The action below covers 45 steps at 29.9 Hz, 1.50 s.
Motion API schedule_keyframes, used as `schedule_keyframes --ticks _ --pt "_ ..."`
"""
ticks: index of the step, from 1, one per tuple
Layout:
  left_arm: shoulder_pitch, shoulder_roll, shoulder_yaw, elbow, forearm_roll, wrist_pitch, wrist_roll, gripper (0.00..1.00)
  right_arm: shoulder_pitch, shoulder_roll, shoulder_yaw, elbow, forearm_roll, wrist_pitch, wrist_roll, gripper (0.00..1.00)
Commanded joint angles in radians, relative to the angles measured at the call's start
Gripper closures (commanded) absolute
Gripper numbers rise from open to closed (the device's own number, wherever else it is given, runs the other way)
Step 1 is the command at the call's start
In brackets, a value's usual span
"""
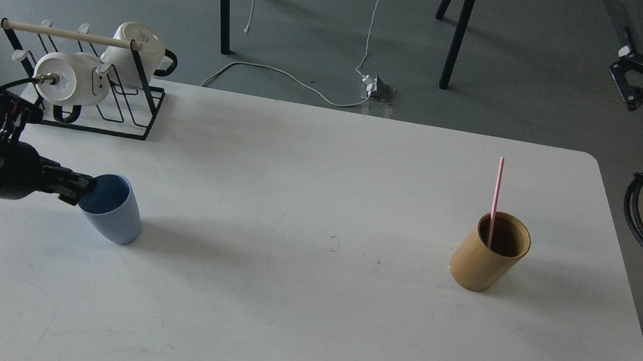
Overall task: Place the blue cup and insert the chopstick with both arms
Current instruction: 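Lift the blue cup and carry it toward the table center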
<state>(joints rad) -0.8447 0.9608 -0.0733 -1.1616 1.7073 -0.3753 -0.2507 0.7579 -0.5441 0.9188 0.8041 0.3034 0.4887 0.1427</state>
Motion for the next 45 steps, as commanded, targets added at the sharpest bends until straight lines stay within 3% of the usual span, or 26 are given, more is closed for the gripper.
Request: schedule_keyframes --ticks 1,5,8,11,16,25,30,34,45 --pt "-0.020 0.003 -0.006 -0.006 0.000 -0.004 -0.021 0.99 0.000 0.001 0.000 0.001 0.000 0.000 0.000 0.01" --pt "-0.092 0.003 -0.008 -0.027 -0.002 -0.023 -0.039 1.00 0.000 -0.005 0.002 0.000 0.000 0.000 0.000 0.00" --pt "-0.184 -0.002 -0.011 -0.046 -0.002 -0.086 -0.033 1.00 0.000 -0.007 0.002 0.000 0.000 0.000 0.000 0.01" --pt "-0.279 -0.084 -0.010 -0.079 -0.002 -0.113 -0.024 1.00 0.000 -0.008 0.003 0.001 0.000 0.000 0.000 0.01" --pt "-0.362 -0.270 -0.005 -0.084 0.000 -0.113 0.066 1.00 0.006 -0.017 0.014 0.003 0.000 0.000 0.000 0.01" --pt "-0.376 -0.528 0.004 -0.064 0.044 -0.113 0.088 0.98 0.014 -0.134 0.034 0.003 0.000 0.000 0.000 0.01" --pt "-0.356 -0.683 0.038 0.039 0.100 -0.113 0.097 0.98 0.012 -0.140 0.043 0.003 0.000 0.000 0.000 0.01" --pt "-0.317 -0.718 0.041 0.117 0.146 -0.113 0.091 0.98 0.012 -0.140 0.043 0.003 0.000 0.000 0.000 0.01" --pt "-0.283 -0.728 0.041 0.122 0.163 -0.113 0.099 0.96 0.009 -0.128 0.048 -0.002 0.000 0.000 0.008 0.01"
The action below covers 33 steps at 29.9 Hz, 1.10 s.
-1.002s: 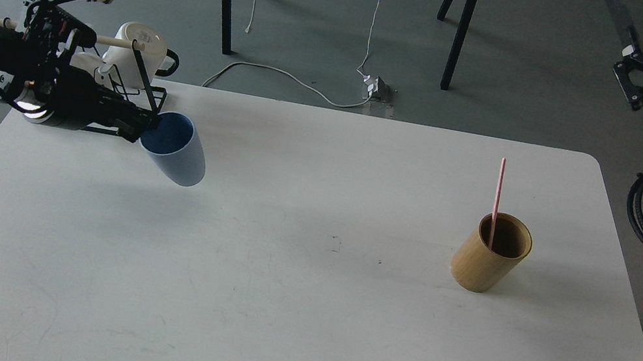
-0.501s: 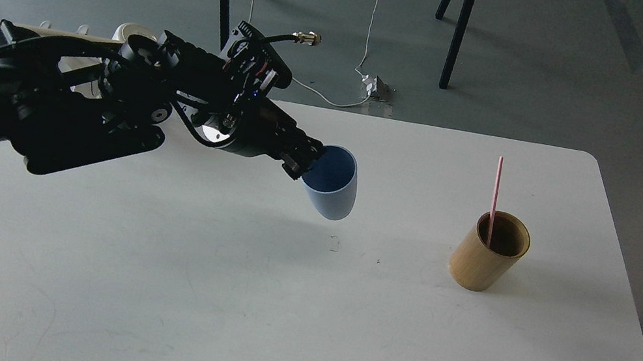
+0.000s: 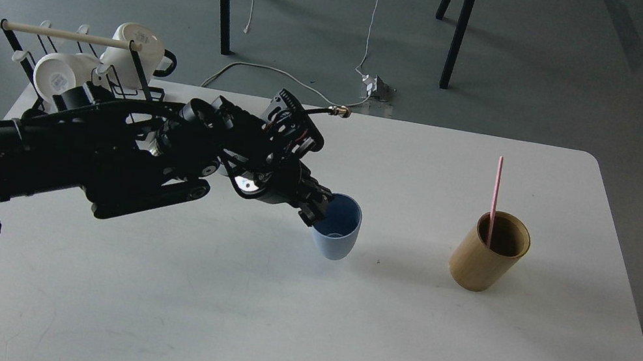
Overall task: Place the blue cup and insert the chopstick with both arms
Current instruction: 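Lift the blue cup and carry it toward the table center, then set the blue cup down, release, and raise the left arm away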
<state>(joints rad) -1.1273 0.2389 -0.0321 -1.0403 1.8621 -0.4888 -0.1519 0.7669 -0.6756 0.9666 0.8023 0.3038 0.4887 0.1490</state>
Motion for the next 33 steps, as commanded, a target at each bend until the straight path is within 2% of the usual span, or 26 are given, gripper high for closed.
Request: schedule_keyframes --ticks 1,17,22,24,26,30,33 --pt "0.000 -0.006 0.000 0.000 0.017 0.000 0.000 0.96 0.000 0.004 0.000 0.001 0.000 0.000 0.001 0.01" --pt "0.029 -0.012 0.000 0.000 0.042 0.000 -0.003 0.89 -0.006 0.004 0.014 0.001 0.001 0.000 0.001 0.01" --pt "0.026 -0.012 -0.003 -0.001 0.038 0.000 -0.003 0.79 -0.008 0.004 0.011 0.001 0.001 0.000 0.003 0.01" --pt "0.026 -0.012 -0.017 0.000 0.034 0.000 -0.003 0.68 -0.008 0.004 0.011 0.001 0.001 0.000 0.001 0.01" --pt "0.024 -0.009 -0.026 -0.001 0.031 0.000 -0.006 0.52 -0.008 0.004 0.011 0.001 0.001 0.000 0.001 0.01" --pt "0.032 0.013 -0.142 -0.003 -0.078 0.000 -0.009 0.22 -0.008 0.002 0.004 0.003 0.001 0.000 0.003 0.01" --pt "0.040 0.045 -0.221 -0.003 -0.261 0.000 -0.023 0.17 -0.009 -0.010 -0.002 0.009 0.000 0.000 0.001 0.01"
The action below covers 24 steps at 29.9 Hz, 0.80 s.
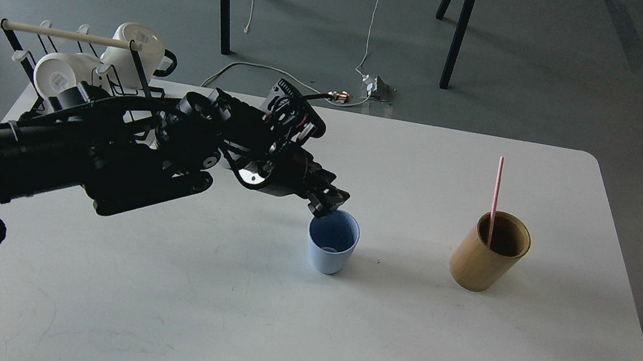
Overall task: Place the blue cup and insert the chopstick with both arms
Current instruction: 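Set the blue cup down, release, and raise the left arm away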
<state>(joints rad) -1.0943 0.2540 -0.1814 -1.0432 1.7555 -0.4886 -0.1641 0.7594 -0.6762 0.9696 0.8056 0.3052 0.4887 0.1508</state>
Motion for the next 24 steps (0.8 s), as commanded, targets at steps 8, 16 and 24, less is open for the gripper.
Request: schedule_keyframes --ticks 8,16,24 --pt "-0.009 0.054 -0.306 0.126 -0.720 0.000 -0.023 0.00 -0.002 -0.077 -0.032 0.062 -0.168 0.000 0.001 0.01" --pt "0.004 0.042 -0.395 0.297 -0.982 0.000 -0.074 0.00 0.000 -0.259 -0.112 0.320 -0.368 0.000 -0.014 0.01" --pt "0.022 -0.021 -0.392 0.436 -1.557 0.000 -0.095 0.00 0.014 -0.301 -0.190 0.562 -0.780 -0.122 -0.008 0.01"
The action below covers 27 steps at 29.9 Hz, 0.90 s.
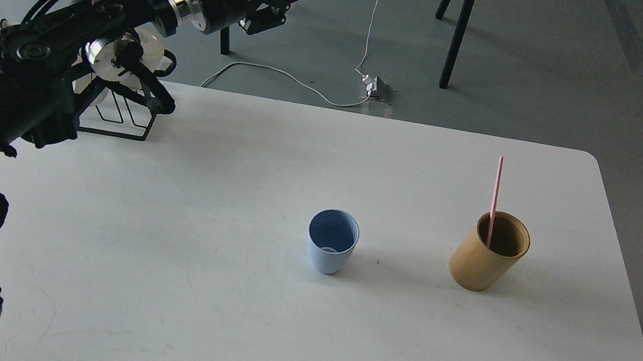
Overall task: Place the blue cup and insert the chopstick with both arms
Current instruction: 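Set the blue cup down, release, and raise the left arm away, then reach the right gripper to the straw in the tan cup and grasp it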
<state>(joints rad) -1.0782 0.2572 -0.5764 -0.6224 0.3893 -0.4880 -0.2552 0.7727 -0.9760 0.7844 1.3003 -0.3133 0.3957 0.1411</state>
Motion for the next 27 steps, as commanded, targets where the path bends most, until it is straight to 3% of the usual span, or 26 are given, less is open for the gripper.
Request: schedule_keyframes --ticks 1,6,11,17,27 --pt "0.007 -0.033 0.001 0.016 -0.248 -0.001 -0.004 0.00 0.002 0.000 -0.011 0.088 -0.228 -0.053 0.000 0.01" --pt "0.014 -0.047 -0.057 0.023 -0.461 -0.001 -0.003 0.00 0.017 -0.001 -0.062 0.140 -0.570 -0.161 -0.002 0.01" --pt "0.110 -0.045 -0.108 0.026 -0.583 -0.001 -0.002 0.00 0.072 -0.003 -0.177 0.154 -0.774 -0.201 0.000 0.01" --pt "0.124 -0.053 -0.112 0.118 -0.607 -0.001 -0.004 0.00 0.111 0.002 -0.333 0.152 -0.963 -0.219 0.005 0.02" --pt "0.141 -0.036 -0.109 0.119 -0.633 -0.001 -0.004 0.00 0.125 0.005 -0.508 0.123 -1.227 -0.218 0.020 0.06"
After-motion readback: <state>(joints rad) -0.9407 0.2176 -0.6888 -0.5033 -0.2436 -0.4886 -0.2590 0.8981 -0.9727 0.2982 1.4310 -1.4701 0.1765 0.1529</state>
